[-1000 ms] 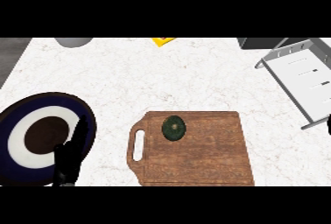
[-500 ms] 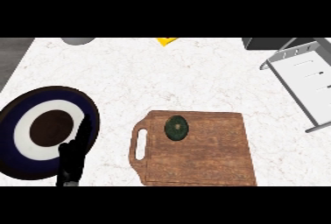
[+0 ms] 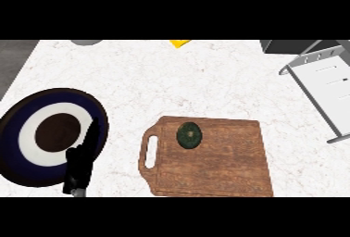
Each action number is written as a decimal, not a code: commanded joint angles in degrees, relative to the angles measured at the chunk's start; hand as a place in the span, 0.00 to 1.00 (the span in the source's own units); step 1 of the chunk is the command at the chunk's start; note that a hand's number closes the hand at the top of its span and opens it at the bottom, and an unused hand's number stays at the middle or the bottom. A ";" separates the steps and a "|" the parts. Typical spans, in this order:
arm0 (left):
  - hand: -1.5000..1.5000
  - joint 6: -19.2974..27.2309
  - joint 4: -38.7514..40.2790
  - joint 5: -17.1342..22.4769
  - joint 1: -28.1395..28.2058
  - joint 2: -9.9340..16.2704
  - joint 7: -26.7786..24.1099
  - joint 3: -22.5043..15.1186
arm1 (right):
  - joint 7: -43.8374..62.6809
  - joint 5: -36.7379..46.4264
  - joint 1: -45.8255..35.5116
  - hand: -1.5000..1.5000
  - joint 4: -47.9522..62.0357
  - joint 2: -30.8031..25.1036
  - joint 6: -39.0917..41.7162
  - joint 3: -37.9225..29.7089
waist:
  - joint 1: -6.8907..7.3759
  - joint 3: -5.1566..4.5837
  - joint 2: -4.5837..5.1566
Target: Pick the cupcake from the cutting board and place it in the tiered basket
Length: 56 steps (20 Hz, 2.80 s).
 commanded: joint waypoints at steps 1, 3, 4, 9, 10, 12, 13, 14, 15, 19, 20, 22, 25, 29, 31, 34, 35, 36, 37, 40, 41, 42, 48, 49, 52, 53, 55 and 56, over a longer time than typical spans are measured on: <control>0.50 0.36 0.62 -0.90 -1.74 -0.56 1.29 -0.34 | 4.26 1.23 -7.20 1.00 11.76 -2.92 1.66 0.79 | 0.39 -0.03 0.26; 0.50 -1.86 -1.03 -0.03 2.68 1.20 -0.29 -0.26 | 0.99 1.92 -9.05 1.00 17.74 -3.43 -0.23 -0.19 | 0.75 -0.01 0.21; 0.50 0.33 -1.28 -1.12 0.38 -0.67 1.76 -0.86 | -0.84 2.50 -9.78 1.00 20.79 -2.52 -1.53 1.26 | 0.50 0.02 0.23; 0.50 0.61 4.75 -2.23 -0.72 -2.00 -0.96 -0.30 | -8.79 2.46 -15.80 1.00 33.63 -3.35 -4.81 2.11 | 0.19 0.01 0.28; 0.50 -0.79 4.09 -0.84 0.58 -1.93 -2.78 0.17 | -7.71 2.37 -18.94 1.00 35.19 -4.53 -2.51 3.67 | 0.31 -0.01 0.22; 0.50 -0.91 0.57 -1.67 1.41 -0.23 -1.60 0.57 | -13.27 1.90 -13.97 1.00 36.70 -2.52 -6.06 2.13 | -0.18 0.04 0.09; 0.50 -3.14 0.85 0.90 1.79 0.62 -1.23 2.00 | -14.73 3.19 -14.29 1.00 40.03 -1.47 -8.46 3.25 | 0.17 0.05 0.20; 0.50 -0.29 3.36 -1.12 -0.78 -1.56 -0.71 1.47 | -14.52 3.50 -18.22 1.00 43.39 -2.11 -8.95 4.01 | 0.10 0.03 0.22; 0.50 -1.20 4.02 -1.56 -1.15 -1.37 -1.60 0.91 | -14.34 4.81 -20.40 1.00 46.26 -2.08 -9.62 5.50 | 0.21 0.02 0.25; 0.50 -1.22 1.69 -1.28 -1.16 -0.86 -0.28 1.91 | -16.60 7.99 -22.62 1.00 55.89 -1.06 -14.68 6.62 | 0.29 0.04 0.28; 0.50 -2.28 0.87 -0.98 1.11 -0.67 -0.54 1.15 | -13.61 9.41 -21.97 1.00 54.59 2.18 -15.80 8.46 | 0.33 0.03 0.22; 0.50 -2.45 1.98 -0.55 0.20 -0.27 -0.40 2.64 | -18.92 6.96 -22.70 1.00 60.76 -0.04 -17.96 4.79 | 0.05 0.05 0.21; 0.50 -0.50 2.93 -2.04 -0.70 -2.40 -0.40 1.76 | -21.64 8.52 -24.60 1.00 66.70 0.65 -22.44 5.60 | 0.10 0.06 0.28; 0.50 -1.27 3.29 -1.85 -0.19 -2.33 -1.85 1.64 | -25.00 0.87 -24.04 1.00 68.73 4.05 -29.55 -2.22 | 0.15 0.14 0.40; 0.50 -1.54 1.01 -2.35 2.58 -2.06 -2.77 0.62 | -26.48 -1.98 -25.80 0.00 69.84 6.41 -32.59 -4.45 | 0.83 0.18 0.41; 0.50 -1.88 0.91 -2.22 2.38 -1.66 -1.69 1.01 | -31.26 -6.10 -27.41 0.00 72.53 5.29 -34.22 -7.94 | 0.59 0.16 0.42; 0.50 -1.37 -1.21 -1.97 3.90 -2.16 -1.69 0.83 | -33.16 -6.86 -27.99 0.00 71.95 5.72 -35.38 -8.08 | 0.67 0.15 0.30; 0.50 -1.78 1.74 -1.64 0.71 -1.85 -1.70 2.09 | -35.62 -7.96 -28.28 0.00 73.45 5.45 -37.06 -9.32 | 0.42 0.14 0.46; 0.50 -3.63 -0.73 -0.51 2.46 0.49 -2.02 3.17 | -38.99 -9.33 -26.23 0.00 72.96 7.53 -40.11 -10.49 | 0.53 0.17 0.38; 0.50 -1.41 -0.15 -2.03 0.01 -1.36 1.51 2.20 | -40.76 -12.99 -29.58 0.00 72.13 5.94 -39.82 -12.55 | 0.10 0.13 0.26; 0.50 -3.17 -1.02 -0.71 1.79 -0.45 1.10 2.79 | -40.70 -12.87 -28.36 0.00 71.35 6.21 -41.37 -12.29 | -0.10 0.08 0.12; 0.50 -2.39 -0.52 -1.70 1.38 -1.28 1.07 1.82 | -42.31 -12.27 -26.85 0.00 68.15 6.27 -43.97 -12.39 | -0.53 0.07 0.02; 0.50 -2.62 -1.43 -1.51 2.78 -0.04 0.19 3.06 | -37.51 -8.49 -20.02 0.00 61.15 2.11 -52.81 -14.86 | -2.05 -0.03 -0.48; 0.50 -1.56 -0.19 -1.72 0.53 -0.49 1.93 3.69 | -34.50 -8.33 -17.96 0.00 59.00 1.87 -52.16 -15.53 | -2.98 -0.08 -0.62; 0.50 -0.97 2.59 -1.32 0.89 -1.41 -0.75 4.68 | -28.04 -9.87 -14.05 0.00 51.31 -1.21 -48.26 -18.55 | -3.94 -0.17 -0.83; 0.50 -1.94 -1.43 -0.99 2.23 -0.25 2.33 4.16 | -27.14 -9.49 -9.63 0.00 47.86 0.45 -48.89 -19.35 | -3.48 -0.08 -0.86; 0.50 -2.00 -1.07 -0.06 4.49 -0.56 -0.43 5.02 | -24.36 -11.71 -4.85 0.00 41.06 1.33 -46.11 -22.31 | -4.41 -0.14 -1.18; 0.50 -0.82 -1.82 -1.29 4.84 -0.98 0.17 4.23 | -24.10 -13.77 -2.73 0.00 37.75 0.69 -43.43 -24.05 | -5.11 -0.12 -1.38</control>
